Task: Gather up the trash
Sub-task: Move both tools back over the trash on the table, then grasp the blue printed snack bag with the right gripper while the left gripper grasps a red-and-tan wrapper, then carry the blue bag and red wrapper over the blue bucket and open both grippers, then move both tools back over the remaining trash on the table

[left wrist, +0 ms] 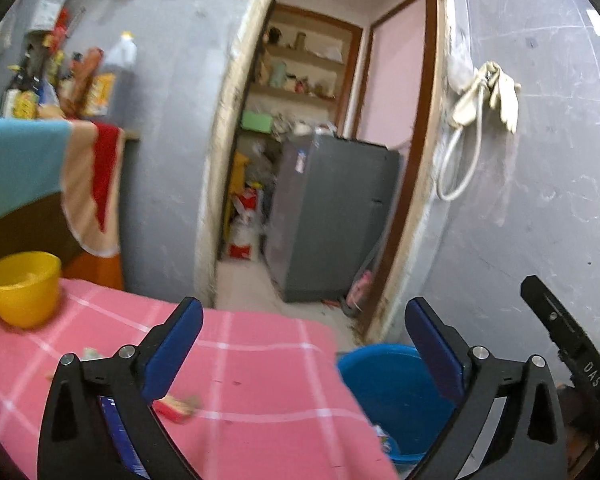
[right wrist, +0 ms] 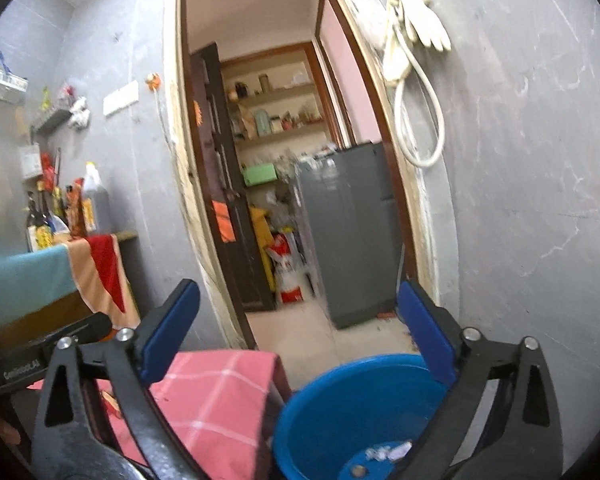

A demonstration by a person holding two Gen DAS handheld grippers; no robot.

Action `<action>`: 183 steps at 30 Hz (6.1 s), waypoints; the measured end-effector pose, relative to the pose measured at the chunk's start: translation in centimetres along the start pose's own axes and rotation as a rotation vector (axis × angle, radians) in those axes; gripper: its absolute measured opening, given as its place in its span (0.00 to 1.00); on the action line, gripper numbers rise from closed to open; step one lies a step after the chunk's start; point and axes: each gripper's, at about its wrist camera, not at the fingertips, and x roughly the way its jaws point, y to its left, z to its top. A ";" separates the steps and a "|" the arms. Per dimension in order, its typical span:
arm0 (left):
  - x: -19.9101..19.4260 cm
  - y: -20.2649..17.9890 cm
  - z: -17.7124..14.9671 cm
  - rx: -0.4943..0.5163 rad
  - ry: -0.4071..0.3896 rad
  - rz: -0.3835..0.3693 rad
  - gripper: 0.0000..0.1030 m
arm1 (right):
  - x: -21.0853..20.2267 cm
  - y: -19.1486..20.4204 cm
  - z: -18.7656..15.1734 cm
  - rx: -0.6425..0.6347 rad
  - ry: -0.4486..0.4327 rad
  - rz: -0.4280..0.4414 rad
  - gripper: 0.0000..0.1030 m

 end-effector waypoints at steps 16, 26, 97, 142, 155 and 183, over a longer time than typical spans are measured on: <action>-8.7 8.4 -0.4 0.047 -0.155 0.198 0.98 | -1.9 9.6 -1.6 -0.054 -0.062 0.133 1.00; -10.7 14.3 -2.5 0.021 -0.107 0.285 0.98 | -0.4 16.0 -4.6 -0.172 0.080 0.270 1.00; -3.0 18.3 -7.8 -0.063 0.429 0.090 0.02 | 6.2 21.8 -13.2 -0.164 0.671 0.479 0.46; -4.6 -1.7 0.2 0.113 -0.139 -0.121 0.01 | -0.4 5.9 -0.2 -0.070 0.088 0.131 0.47; 3.2 -8.4 -1.1 0.128 0.001 -0.240 0.01 | 1.6 -2.9 -0.4 -0.025 0.168 -0.052 0.47; 10.6 -7.6 -3.7 -0.025 0.371 -0.258 0.39 | 5.9 -8.0 -3.4 0.171 0.404 -0.060 0.71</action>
